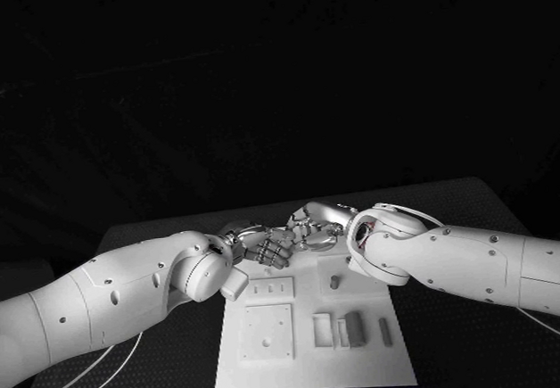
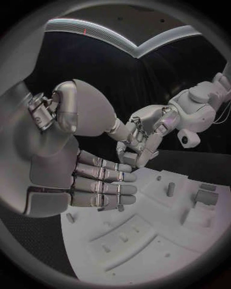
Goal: Assemble the parts on the task board
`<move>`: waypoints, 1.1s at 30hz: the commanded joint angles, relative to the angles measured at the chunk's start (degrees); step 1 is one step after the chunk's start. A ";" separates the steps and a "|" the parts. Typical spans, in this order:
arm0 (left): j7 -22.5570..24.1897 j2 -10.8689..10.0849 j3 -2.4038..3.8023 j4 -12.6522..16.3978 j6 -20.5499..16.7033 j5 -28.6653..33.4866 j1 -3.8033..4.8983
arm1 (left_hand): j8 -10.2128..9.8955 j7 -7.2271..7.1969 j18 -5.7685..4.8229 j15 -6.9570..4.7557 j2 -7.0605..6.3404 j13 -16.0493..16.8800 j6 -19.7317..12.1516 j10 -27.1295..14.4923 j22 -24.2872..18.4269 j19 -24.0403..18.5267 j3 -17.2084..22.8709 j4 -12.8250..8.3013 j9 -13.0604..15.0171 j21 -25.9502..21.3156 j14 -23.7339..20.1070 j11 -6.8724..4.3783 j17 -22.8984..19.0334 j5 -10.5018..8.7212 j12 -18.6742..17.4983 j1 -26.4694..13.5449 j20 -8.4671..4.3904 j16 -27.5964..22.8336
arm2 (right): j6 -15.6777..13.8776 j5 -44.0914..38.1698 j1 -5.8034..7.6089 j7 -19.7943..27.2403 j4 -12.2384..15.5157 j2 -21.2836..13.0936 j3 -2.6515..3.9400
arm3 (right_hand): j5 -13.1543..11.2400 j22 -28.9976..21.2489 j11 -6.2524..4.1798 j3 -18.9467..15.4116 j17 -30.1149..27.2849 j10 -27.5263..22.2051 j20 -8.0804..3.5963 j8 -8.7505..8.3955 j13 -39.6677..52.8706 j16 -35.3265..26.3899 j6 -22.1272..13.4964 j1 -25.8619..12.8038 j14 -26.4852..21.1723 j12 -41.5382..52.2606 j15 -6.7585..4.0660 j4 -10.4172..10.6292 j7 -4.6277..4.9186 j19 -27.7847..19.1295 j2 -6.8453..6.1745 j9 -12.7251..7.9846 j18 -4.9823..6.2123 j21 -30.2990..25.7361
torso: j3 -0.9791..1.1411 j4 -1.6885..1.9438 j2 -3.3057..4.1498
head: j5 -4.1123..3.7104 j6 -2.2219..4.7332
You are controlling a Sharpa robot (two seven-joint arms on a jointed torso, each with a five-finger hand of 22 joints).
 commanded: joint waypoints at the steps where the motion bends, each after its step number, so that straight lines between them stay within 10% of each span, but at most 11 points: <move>1: 0.09 0.19 0.05 0.21 1.03 -0.29 0.08 | 0.21 -0.18 0.64 0.00 0.41 0.14 0.61 0.47 0.11 0.08 -0.07 0.40 0.04 -0.31 0.44 -0.09 0.12 0.19 -0.03 -0.48 -0.28 -0.33 | 1.12 -0.59 -0.02 0.23 -0.09 0.27 0.01 | 0.36 0.96 -1.34 0.08 0.06 -1.55 -0.31 0.22 0.08 0.26 12.12 -0.12 0.01 0.20 -0.30 -0.36 -0.98 0.25 -0.01 -0.06 0.64 0.31 | -0.02 0.02 0.01 | -0.08 -0.06; 33: -0.07 0.60 0.05 -0.01 0.69 -1.88 0.07 | 1.66 -2.21 -0.11 -1.42 6.74 1.97 5.42 5.12 1.02 0.89 3.47 -2.65 0.49 -0.47 3.35 -2.14 2.36 0.18 1.14 3.44 -1.15 0.78 | 2.43 -0.39 -0.02 0.38 -0.15 0.67 -0.07 | 0.36 0.94 -1.36 0.06 0.06 -1.51 -0.37 0.15 0.08 0.24 12.13 -0.23 0.04 0.20 -0.34 -0.37 -1.00 0.25 0.05 0.08 0.64 0.32 | 0.06 -0.01 0.06 | -0.30 -0.12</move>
